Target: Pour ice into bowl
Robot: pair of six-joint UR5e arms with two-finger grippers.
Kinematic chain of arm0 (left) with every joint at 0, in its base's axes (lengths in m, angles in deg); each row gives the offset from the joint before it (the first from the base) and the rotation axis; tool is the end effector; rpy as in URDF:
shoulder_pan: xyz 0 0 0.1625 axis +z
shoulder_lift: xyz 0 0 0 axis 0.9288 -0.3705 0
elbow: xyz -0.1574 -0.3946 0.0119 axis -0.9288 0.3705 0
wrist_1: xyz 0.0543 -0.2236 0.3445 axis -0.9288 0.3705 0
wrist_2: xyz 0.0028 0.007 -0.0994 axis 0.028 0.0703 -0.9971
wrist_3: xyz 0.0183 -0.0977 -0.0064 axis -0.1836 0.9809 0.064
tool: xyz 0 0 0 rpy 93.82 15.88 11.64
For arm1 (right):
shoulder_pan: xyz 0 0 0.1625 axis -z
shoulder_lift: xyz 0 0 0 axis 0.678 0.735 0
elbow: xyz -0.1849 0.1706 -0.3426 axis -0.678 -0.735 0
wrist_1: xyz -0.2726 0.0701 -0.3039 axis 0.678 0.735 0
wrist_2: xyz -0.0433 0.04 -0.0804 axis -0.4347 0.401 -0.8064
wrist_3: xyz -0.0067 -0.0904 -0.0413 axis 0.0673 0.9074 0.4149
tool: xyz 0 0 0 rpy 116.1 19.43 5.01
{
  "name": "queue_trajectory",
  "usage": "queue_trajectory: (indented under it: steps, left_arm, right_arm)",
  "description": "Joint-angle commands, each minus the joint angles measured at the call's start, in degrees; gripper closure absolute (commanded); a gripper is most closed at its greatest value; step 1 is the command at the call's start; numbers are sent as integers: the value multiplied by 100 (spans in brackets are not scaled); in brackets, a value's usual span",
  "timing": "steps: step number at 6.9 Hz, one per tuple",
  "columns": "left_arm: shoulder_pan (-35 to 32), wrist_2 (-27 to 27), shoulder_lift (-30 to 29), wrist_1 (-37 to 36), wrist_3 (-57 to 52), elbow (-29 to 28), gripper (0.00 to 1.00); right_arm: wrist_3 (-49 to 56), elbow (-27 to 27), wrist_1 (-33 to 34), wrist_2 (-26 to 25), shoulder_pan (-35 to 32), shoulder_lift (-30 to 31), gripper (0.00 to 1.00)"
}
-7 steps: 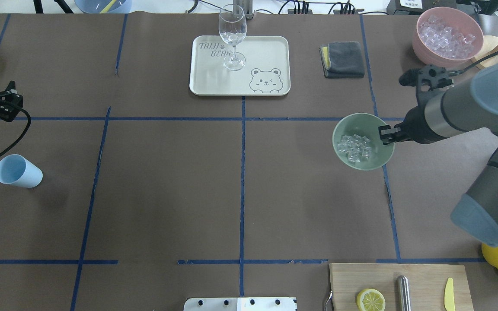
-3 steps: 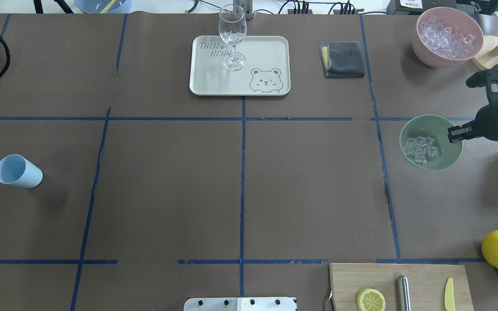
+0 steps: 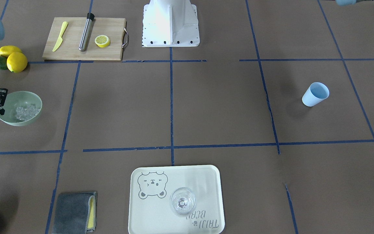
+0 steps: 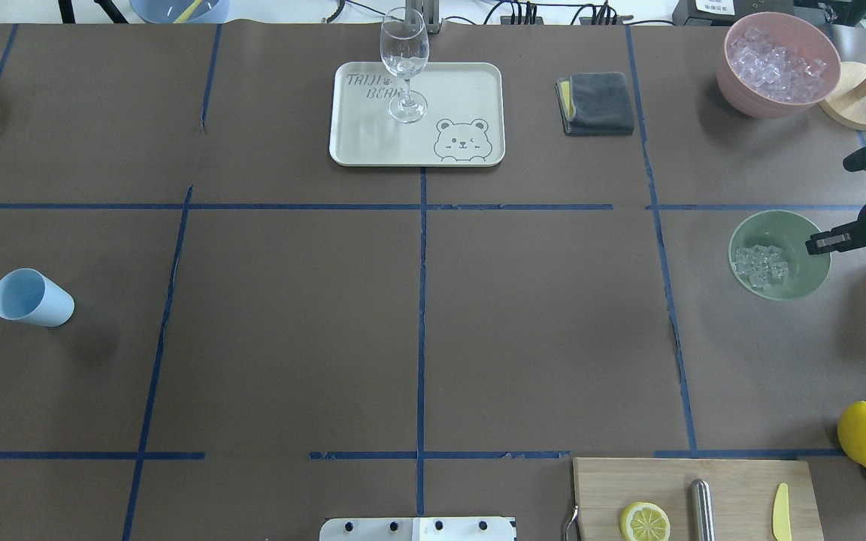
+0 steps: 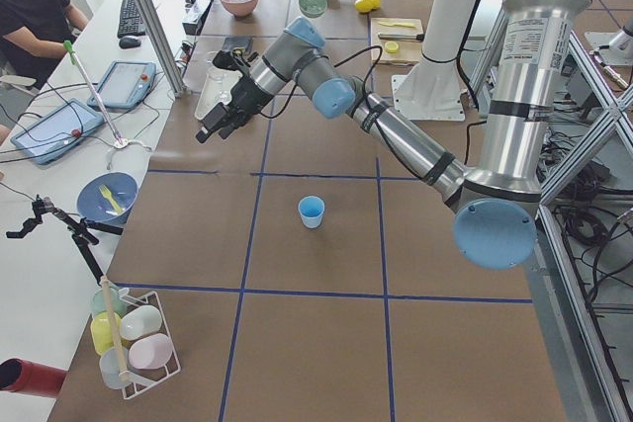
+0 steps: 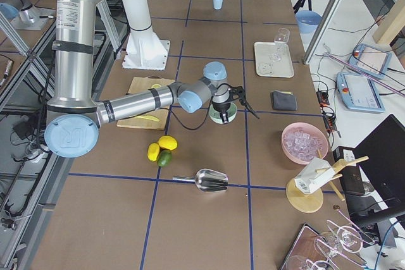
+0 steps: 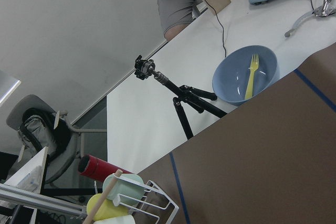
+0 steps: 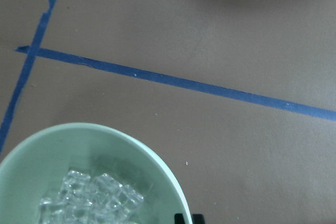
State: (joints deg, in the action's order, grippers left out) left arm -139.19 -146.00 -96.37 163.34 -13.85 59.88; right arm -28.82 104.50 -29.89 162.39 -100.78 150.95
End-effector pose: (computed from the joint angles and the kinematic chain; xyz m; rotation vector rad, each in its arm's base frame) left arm 0.0379 -0.5268 0.3429 0.7810 0.1327 0.2308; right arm -0.1749 -0.4449 0.5644 0.2724 -0.7410 -0.1070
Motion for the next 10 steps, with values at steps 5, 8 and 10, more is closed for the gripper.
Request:
queue_trajectory:
  steps: [5, 8, 10]
  left_arm:
    - [-1078, -1751, -82, -763, -966, -710, 0]
    - [-1508, -2369, -73, -1797, -1657, -862, 0]
    - [-1852, -3569, 214, -2241, -1731, -1132, 0]
  right_arm:
    - [-46, -200, -170, 765, -97, 252, 0]
    - [1816, 63, 1290, 767, -1024, 252, 0]
    - [3866, 275, 3162, 836, -2131, -220, 0]
